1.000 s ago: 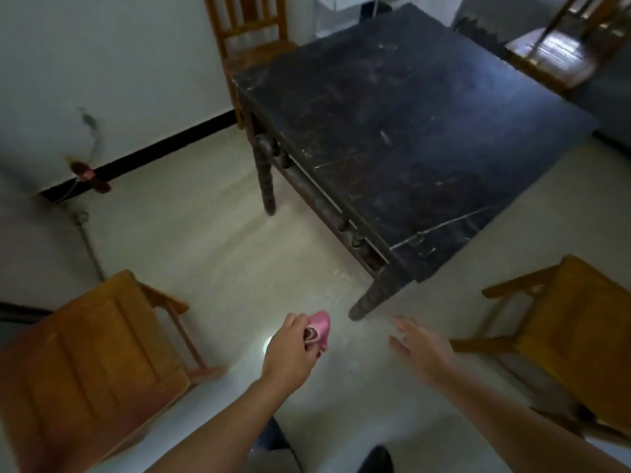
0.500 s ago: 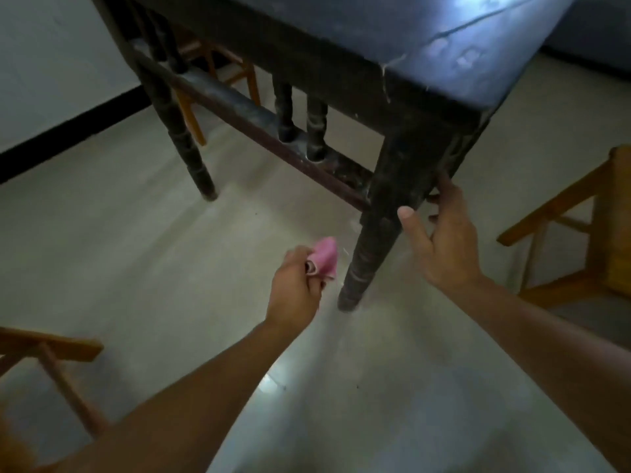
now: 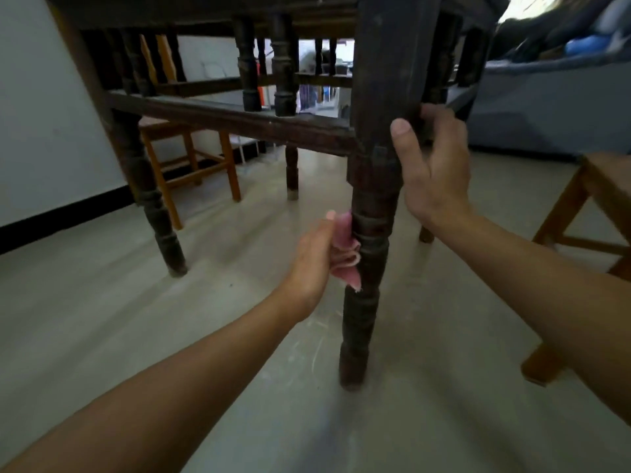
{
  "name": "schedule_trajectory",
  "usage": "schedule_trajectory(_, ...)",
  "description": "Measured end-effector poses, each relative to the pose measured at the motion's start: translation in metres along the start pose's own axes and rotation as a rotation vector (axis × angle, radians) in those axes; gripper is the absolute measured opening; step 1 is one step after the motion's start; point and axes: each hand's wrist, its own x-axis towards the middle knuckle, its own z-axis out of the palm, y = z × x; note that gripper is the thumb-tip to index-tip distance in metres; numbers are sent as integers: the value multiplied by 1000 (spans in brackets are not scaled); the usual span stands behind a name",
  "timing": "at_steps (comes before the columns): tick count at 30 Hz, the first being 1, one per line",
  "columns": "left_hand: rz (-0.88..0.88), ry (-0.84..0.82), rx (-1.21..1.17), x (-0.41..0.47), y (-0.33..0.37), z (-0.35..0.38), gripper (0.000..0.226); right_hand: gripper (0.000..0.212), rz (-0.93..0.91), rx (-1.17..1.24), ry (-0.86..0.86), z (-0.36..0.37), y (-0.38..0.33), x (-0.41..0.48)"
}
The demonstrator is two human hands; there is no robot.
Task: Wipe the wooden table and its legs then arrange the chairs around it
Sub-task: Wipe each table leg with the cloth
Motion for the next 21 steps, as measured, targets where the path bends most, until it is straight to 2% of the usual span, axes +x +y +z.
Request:
schedule_trajectory(2, -36, 43, 47, 6, 3, 5, 38, 63, 52, 6, -32, -1, -8, -1)
schedule_trajectory(5, 72, 120, 237, -5, -2, 14, 9, 53, 96, -6, -85, -9, -15, -2)
schedule_trajectory(8, 335, 36, 612, -32, -24, 12, 20, 53, 90, -21, -124, -15, -14, 0)
schedule_trajectory(10, 399, -28, 643, -30, -24, -2, 21, 53, 82, -15, -134, -15, -13, 1)
schedule_trajectory(11, 378, 41, 607, -23, -15, -9, 17, 54, 81, -17, -139, -15, -13, 1)
schedule_trajectory(13, 333, 280, 465, -3, 12, -22, 17, 56, 88, -20, -151, -16, -13, 1)
schedule_trajectory(15, 396, 386, 473, 5, 30, -15, 20, 58, 109, -9, -149, -16, -14, 1)
schedule_trajectory(17, 524, 227, 599, -6, 19, 3, 22, 60, 138, 10, -129, -14, -16, 0)
schedule_trajectory(20, 541, -258, 867, -35, -28, 7, 27, 64, 155, 21, -160, -14, -12, 3)
schedule_trajectory(21, 589, -323, 980, -39, -35, 2, 30, 67, 158, 23, -183, -15, -10, 4)
